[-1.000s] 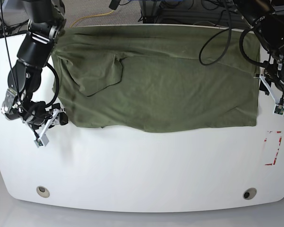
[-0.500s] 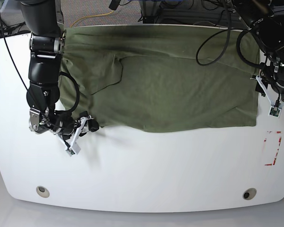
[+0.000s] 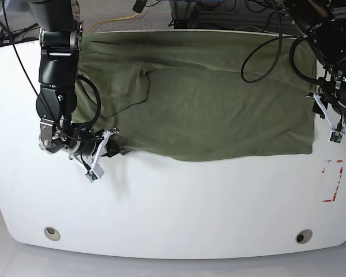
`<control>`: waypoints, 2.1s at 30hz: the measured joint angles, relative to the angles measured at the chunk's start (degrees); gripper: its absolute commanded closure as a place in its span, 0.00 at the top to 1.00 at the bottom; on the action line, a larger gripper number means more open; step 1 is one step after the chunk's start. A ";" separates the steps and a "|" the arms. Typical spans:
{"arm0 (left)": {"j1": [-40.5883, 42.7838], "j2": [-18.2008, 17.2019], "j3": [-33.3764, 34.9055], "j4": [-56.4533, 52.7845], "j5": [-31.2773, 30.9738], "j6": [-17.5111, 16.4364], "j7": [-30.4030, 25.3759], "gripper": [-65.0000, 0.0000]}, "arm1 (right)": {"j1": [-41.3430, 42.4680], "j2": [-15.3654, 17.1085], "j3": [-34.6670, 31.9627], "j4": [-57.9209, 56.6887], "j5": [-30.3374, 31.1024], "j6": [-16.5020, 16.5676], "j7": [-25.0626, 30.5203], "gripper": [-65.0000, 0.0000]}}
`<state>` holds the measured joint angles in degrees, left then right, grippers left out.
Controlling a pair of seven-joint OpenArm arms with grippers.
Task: Fold the T-shirt properly
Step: 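Move the right gripper to the shirt's hem corner and pull it outward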
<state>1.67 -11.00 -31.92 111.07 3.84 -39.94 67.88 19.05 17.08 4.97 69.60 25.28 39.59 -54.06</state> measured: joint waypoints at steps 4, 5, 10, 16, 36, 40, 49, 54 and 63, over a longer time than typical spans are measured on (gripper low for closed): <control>-0.04 0.02 0.13 -0.04 -0.13 -0.09 -0.04 0.61 | -4.57 0.13 2.38 9.33 0.57 0.44 -3.21 0.02; -0.09 0.00 0.11 -0.04 -0.11 -0.09 -0.02 0.61 | -5.53 0.04 2.58 10.99 0.24 0.42 -4.20 0.02; -0.11 0.13 0.09 -0.09 -0.02 -0.02 -0.02 0.61 | -10.93 0.02 2.40 15.65 0.26 0.37 -6.05 0.02; -0.17 0.04 0.20 -0.83 0.00 -0.02 -0.04 0.61 | -14.23 -0.09 2.23 15.74 0.22 0.33 -6.36 0.02; -1.49 -1.36 -0.15 -6.75 0.00 -0.20 0.02 0.61 | 2.27 -0.11 2.27 2.51 -0.83 0.04 -6.05 0.74; -2.32 -1.25 -0.15 -6.71 -0.20 -0.17 -0.24 0.61 | 5.14 -0.13 2.12 -8.13 -0.61 0.09 -1.07 0.74; -2.14 -1.27 -0.15 -6.80 0.00 -0.15 -0.17 0.61 | 3.08 -0.39 2.21 -11.43 -0.42 0.11 0.28 0.72; -2.16 -1.29 -0.15 -6.86 -0.04 -0.15 -0.20 0.61 | 1.68 -1.53 2.27 -11.30 -1.18 0.11 4.44 0.41; -2.14 -1.29 -0.17 -6.91 -0.15 -0.15 -0.15 0.61 | 1.18 -4.79 2.47 -6.82 -10.84 0.31 3.76 0.00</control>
<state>-0.47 -12.29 -32.10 104.16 3.68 -40.10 67.72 20.23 12.29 7.44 62.78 14.44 39.90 -50.30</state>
